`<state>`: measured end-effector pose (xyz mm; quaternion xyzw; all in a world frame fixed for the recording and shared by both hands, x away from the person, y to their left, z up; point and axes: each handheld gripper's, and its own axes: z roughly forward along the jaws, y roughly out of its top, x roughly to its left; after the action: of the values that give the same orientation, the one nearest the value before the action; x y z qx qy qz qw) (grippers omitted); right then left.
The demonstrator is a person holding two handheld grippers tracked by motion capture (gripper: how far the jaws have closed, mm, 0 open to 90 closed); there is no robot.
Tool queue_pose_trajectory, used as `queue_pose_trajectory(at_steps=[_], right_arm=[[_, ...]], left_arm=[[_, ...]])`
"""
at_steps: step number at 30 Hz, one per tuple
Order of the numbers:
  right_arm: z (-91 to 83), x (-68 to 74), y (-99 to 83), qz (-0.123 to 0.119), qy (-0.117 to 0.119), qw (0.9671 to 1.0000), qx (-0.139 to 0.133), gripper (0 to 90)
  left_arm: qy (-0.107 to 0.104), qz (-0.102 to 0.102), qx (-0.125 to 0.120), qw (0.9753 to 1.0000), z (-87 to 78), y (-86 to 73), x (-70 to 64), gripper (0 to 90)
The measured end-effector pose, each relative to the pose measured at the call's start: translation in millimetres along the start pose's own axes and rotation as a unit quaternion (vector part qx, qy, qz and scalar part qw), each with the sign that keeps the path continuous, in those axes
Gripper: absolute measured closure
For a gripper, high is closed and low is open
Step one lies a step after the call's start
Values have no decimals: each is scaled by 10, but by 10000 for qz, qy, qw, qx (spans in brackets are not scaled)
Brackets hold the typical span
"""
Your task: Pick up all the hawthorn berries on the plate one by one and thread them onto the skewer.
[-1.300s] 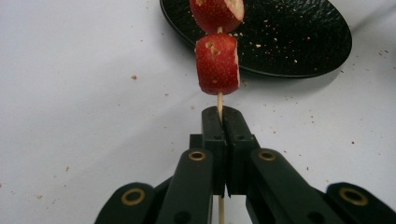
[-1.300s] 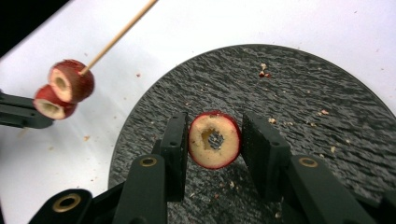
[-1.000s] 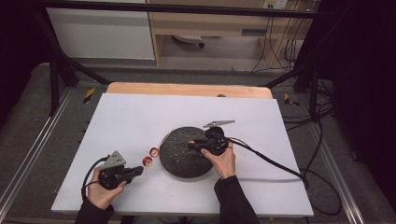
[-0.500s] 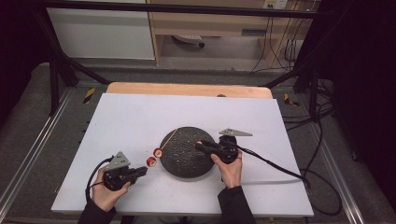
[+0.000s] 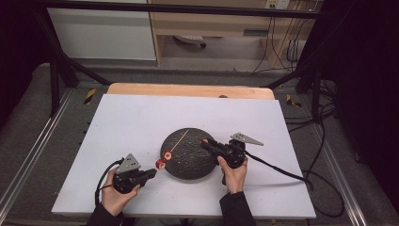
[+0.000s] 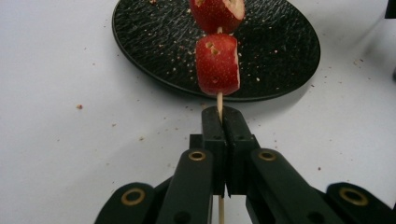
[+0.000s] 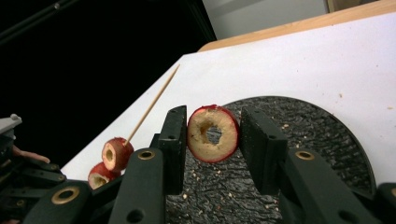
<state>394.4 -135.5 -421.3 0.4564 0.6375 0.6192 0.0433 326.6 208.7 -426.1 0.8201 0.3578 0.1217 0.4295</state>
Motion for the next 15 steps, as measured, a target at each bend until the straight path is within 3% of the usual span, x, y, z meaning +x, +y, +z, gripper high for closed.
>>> queue_pose_trajectory(at_steps=[15], right_arm=[[-44,10,130,222,63,9978,-626,631]], left_arm=[[-14,55,-86,9999,84,105,-125,886]])
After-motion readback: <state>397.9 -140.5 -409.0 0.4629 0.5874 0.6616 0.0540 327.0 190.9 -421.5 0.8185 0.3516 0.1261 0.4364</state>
